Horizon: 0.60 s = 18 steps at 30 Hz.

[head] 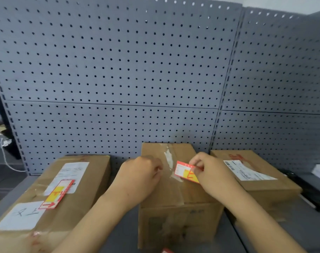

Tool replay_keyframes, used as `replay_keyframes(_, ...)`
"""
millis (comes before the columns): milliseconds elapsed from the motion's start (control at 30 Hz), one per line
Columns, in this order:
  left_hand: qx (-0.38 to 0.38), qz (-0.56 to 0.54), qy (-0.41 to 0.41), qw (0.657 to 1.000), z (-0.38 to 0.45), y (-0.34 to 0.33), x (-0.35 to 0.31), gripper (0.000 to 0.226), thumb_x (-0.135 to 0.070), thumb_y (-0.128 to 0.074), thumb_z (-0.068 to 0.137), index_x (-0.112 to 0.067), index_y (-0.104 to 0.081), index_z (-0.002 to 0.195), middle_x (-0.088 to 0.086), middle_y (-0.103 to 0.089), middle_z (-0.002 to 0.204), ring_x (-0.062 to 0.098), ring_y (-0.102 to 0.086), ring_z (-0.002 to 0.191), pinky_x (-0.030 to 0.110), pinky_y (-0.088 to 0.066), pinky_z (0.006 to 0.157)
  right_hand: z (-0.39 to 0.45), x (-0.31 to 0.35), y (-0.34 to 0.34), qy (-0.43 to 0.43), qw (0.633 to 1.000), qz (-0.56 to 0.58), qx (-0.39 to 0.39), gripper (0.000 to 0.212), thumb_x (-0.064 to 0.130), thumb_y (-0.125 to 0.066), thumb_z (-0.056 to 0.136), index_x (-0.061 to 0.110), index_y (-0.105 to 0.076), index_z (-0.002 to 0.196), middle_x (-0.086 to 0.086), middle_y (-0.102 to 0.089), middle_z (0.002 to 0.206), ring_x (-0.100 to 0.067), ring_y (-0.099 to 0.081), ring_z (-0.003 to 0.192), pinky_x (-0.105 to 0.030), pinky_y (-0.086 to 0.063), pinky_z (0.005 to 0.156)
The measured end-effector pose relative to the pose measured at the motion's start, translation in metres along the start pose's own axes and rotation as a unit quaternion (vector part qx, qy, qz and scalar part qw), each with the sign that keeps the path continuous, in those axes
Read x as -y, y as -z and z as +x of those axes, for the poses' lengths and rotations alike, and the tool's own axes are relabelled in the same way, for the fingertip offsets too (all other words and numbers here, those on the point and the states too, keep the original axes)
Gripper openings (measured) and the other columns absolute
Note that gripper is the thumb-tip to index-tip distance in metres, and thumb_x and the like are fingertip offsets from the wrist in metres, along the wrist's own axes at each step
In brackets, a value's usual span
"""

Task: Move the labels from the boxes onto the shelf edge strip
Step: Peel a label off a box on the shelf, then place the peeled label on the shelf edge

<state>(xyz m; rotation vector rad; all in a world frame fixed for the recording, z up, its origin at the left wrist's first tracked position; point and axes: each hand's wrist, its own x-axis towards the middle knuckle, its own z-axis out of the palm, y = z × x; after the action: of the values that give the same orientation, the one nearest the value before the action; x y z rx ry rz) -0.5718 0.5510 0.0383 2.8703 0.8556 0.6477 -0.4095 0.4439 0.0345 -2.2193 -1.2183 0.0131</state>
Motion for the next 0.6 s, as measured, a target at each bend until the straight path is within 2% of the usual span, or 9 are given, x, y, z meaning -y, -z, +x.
replay_keyframes(67, 0.001, 0.0, -0.005, 1.0, 0.003, 0.001, -0.004, 0.021, -0.029, -0.049, 0.092, -0.029, -0.063, 0.107, -0.01, -0.066, 0.108, 0.015, -0.063, 0.091, 0.032, -0.053, 0.081, -0.006, -0.004, 0.002, 0.0, 1.0, 0.01, -0.005, 0.012, 0.02, -0.054, 0.093, 0.031, -0.059, 0.093, 0.008, -0.064, 0.096, -0.009, -0.058, 0.082, -0.03, -0.052, 0.066)
replay_keyframes(167, 0.001, 0.005, -0.026, 1.0, 0.009, 0.002, -0.018, 0.021, -0.035, -0.051, 0.092, -0.032, -0.061, 0.11, -0.012, -0.064, 0.112, 0.013, -0.062, 0.095, 0.032, -0.053, 0.081, -0.016, -0.012, 0.014, 0.005, 0.999, 0.023, -0.024, 0.011, 0.019, -0.056, 0.092, 0.029, -0.061, 0.094, 0.01, -0.065, 0.092, -0.004, -0.057, 0.08, -0.023, -0.05, 0.065)
replay_keyframes(233, 0.008, 0.018, -0.051, 0.998, 0.011, 0.002, -0.033, 0.023, -0.037, -0.05, 0.093, -0.032, -0.059, 0.114, -0.013, -0.062, 0.116, 0.012, -0.06, 0.099, 0.031, -0.052, 0.083, -0.023, -0.022, 0.025, 0.003, 0.999, 0.027, -0.041, 0.012, 0.016, -0.057, 0.091, 0.028, -0.061, 0.093, 0.013, -0.063, 0.086, 0.002, -0.054, 0.075, -0.013, -0.044, 0.061)
replay_keyframes(300, 0.014, 0.025, -0.081, 0.996, 0.014, -0.002, -0.05, 0.024, -0.036, -0.049, 0.093, -0.034, -0.057, 0.116, -0.013, -0.061, 0.118, 0.012, -0.058, 0.103, 0.031, -0.052, 0.085, -0.032, -0.033, 0.036, -0.01, 0.998, 0.02, -0.065, 0.014, 0.015, -0.058, 0.091, 0.029, -0.06, 0.091, 0.019, -0.057, 0.076, 0.006, -0.051, 0.071, -0.01, -0.042, 0.061)
replay_keyframes(433, 0.016, 0.042, -0.148, 0.988, 0.024, -0.014, -0.095, 0.026, -0.039, -0.043, 0.096, -0.032, -0.052, 0.119, -0.009, -0.06, 0.119, 0.013, -0.059, 0.1, 0.03, -0.052, 0.083, -0.054, -0.068, 0.063, -0.049, 0.993, 0.007, -0.108, 0.017, 0.014, -0.062, 0.088, 0.03, -0.061, 0.09, 0.014, -0.061, 0.08, -0.007, -0.059, 0.078, -0.033, -0.053, 0.074)
replay_keyframes(600, 0.003, 0.054, -0.228, 0.972, 0.032, -0.032, -0.169, 0.027, -0.04, -0.043, 0.096, -0.029, -0.051, 0.12, -0.006, -0.057, 0.119, 0.016, -0.055, 0.106, 0.03, -0.045, 0.082, -0.09, -0.123, 0.101, -0.121, 0.983, -0.014, -0.137, 0.014, 0.016, -0.06, 0.089, 0.03, -0.062, 0.093, 0.01, -0.066, 0.089, -0.011, -0.062, 0.083, -0.037, -0.055, 0.076)
